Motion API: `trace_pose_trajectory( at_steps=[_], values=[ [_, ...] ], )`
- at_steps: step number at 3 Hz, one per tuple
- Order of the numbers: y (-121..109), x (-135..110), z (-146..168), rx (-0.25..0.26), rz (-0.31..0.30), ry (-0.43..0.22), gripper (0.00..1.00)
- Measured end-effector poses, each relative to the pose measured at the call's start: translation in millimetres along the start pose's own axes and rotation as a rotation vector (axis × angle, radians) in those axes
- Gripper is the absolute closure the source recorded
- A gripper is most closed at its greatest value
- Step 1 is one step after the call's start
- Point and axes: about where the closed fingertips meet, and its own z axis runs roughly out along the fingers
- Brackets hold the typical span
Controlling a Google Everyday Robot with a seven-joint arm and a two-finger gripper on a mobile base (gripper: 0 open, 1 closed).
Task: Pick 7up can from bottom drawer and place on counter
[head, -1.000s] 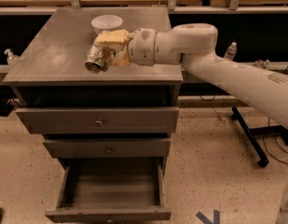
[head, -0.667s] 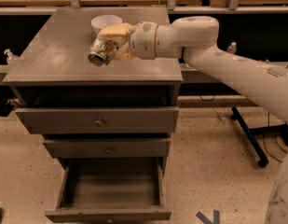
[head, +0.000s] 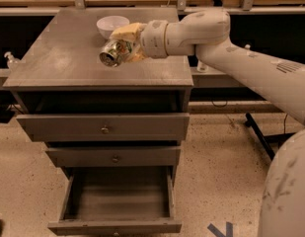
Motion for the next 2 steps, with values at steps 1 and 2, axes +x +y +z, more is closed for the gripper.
trace_pose_trajectory(
  at_steps=[1,2],
  values=[
    [26.8,14.6,2.2,-0.092,0.065,0.029,1.00],
    [38.3,20.7,1.5,-0.140,0.090,0.048,1.00]
  ],
)
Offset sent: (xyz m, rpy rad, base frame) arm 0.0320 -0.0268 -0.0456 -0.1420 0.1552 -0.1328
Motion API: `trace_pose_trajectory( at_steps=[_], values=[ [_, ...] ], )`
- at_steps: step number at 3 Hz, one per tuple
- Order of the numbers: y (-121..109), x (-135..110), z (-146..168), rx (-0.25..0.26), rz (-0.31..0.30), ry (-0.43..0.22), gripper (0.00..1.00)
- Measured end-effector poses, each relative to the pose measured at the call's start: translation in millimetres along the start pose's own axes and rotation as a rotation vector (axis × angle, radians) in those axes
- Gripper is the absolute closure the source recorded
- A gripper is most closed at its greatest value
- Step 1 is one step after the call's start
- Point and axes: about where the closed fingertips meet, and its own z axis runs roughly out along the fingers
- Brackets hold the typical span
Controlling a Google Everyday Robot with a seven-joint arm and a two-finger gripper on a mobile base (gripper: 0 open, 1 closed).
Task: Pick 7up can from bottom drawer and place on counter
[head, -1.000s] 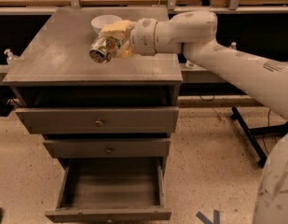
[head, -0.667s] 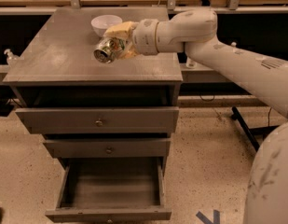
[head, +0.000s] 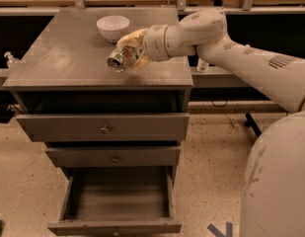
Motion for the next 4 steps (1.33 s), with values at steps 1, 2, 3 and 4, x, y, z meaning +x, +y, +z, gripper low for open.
trace_pose_trajectory(
  at_steps=[1,2,3,4],
  values=[
    [5.7,4.5,-0.6,-0.041,0.006,0.025,0.82],
    [11.4,8.0,-3.0,-0.071,0.029,0.035,0.51],
    [15.4,9.6,-4.8,-0.089,0.047,0.037,0.28],
    [19.0,10.8,-5.4,-0.125,0.051,0.039,0.05]
  ],
)
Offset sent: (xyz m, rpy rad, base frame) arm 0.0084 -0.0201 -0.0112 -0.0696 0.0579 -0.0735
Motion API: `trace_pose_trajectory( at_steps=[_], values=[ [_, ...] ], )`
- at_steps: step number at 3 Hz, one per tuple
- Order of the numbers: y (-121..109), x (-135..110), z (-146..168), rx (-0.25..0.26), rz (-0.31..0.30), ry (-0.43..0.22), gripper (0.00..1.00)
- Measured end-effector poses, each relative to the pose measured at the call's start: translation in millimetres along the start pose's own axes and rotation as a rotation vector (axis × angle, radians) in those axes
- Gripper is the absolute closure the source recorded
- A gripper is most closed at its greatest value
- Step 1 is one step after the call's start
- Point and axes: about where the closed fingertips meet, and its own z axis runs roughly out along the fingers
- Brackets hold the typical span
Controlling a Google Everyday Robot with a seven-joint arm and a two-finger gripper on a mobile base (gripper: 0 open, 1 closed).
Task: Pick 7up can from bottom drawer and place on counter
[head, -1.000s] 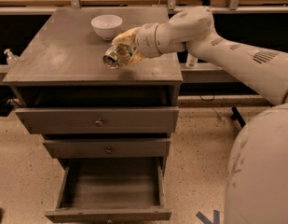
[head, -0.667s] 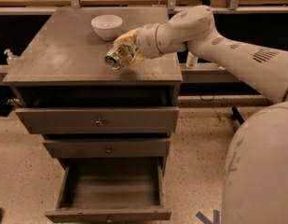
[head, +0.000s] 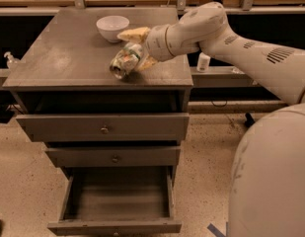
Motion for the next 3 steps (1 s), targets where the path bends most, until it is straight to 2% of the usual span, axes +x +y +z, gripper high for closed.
trace_pose_trajectory(
  at_steps=[1,2,3],
  values=[
    [0.8,0.2,0.7,-0.005,0.001,0.000,0.00],
    [0.8,0.1,0.7,-0.005,0.001,0.000,0.00],
    [-5.3,-3.1,-4.4,0.019,-0.010,0.007,0.18]
  ],
)
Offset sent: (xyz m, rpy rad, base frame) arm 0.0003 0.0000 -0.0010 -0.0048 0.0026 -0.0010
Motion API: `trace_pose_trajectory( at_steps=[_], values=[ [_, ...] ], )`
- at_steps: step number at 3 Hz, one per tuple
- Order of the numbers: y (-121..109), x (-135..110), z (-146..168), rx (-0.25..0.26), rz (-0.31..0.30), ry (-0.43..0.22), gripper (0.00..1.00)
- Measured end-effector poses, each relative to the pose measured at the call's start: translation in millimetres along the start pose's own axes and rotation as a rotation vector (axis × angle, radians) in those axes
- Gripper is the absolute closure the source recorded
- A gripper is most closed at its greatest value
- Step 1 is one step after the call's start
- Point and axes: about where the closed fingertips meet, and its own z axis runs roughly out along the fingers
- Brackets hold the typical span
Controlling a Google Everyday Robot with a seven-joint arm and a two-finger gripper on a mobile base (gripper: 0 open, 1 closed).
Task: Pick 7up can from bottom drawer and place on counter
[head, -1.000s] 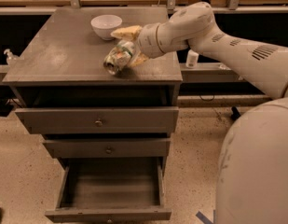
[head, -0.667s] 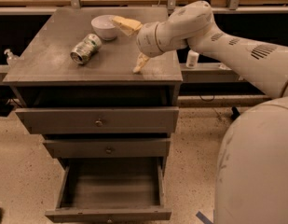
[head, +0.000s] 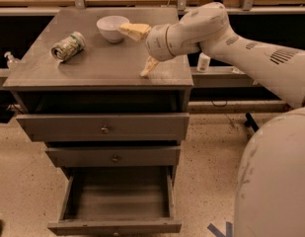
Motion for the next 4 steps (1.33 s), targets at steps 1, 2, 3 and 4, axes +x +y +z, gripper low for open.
trace_pose_trajectory(
  at_steps=[1,2,3,4],
  values=[
    [-8.8,-2.8,-15.1,0.047,-0.009,0.012,0.41],
    [-15.6,-2.5,-41.4,0.113,-0.010,0.034,0.41],
    [-16.3,-4.4,-36.5,0.107,-0.011,0.028,0.19],
    [-17.6,-6.3,-34.1,0.108,-0.012,0.023,0.00]
  ],
)
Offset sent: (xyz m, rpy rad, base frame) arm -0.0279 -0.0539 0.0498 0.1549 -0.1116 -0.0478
